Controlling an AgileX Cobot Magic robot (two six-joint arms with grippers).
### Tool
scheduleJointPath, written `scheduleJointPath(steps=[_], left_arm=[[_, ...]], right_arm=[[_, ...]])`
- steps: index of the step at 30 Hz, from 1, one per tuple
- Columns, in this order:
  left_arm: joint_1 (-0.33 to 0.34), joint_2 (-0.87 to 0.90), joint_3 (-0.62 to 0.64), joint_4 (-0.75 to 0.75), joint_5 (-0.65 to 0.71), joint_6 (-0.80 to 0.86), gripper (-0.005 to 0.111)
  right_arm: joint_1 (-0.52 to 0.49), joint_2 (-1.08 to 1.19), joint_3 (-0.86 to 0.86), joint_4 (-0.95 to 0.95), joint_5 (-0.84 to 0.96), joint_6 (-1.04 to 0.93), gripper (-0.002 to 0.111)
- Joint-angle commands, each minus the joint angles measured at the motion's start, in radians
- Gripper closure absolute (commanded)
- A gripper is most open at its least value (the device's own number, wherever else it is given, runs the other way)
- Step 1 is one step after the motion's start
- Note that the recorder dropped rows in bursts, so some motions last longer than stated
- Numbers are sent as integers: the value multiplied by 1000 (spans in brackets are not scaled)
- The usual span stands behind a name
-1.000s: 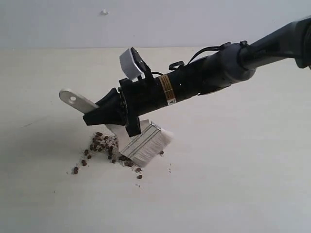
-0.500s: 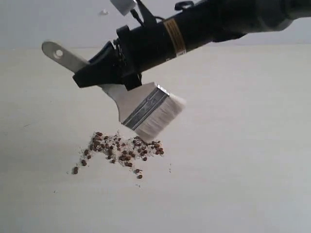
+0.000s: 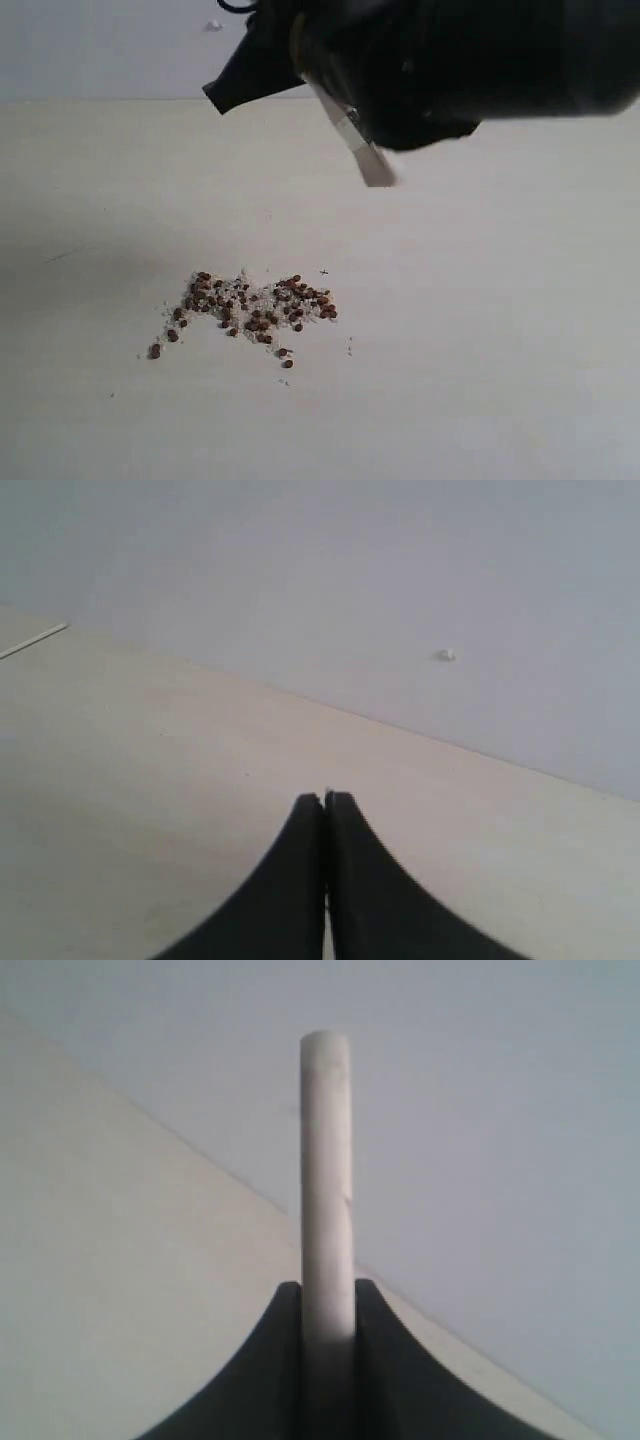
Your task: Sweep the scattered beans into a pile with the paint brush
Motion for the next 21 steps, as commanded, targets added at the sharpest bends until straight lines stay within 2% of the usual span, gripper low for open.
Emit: scheduleJointPath(steps=[1,9,12,21], left_arm=[[-3,-7,-1,7,-2,1,107],[-3,-7,-1,7,-2,1,107],[-3,-7,-1,7,-2,1,107],[-3,-7,-1,7,-2,1,107]], right_arm=[[110,20,70,11,395,55,108],[215,145,134,11,685,423,108],[259,204,136,11,685,557,108],[331,334,136,11,685,581,108]])
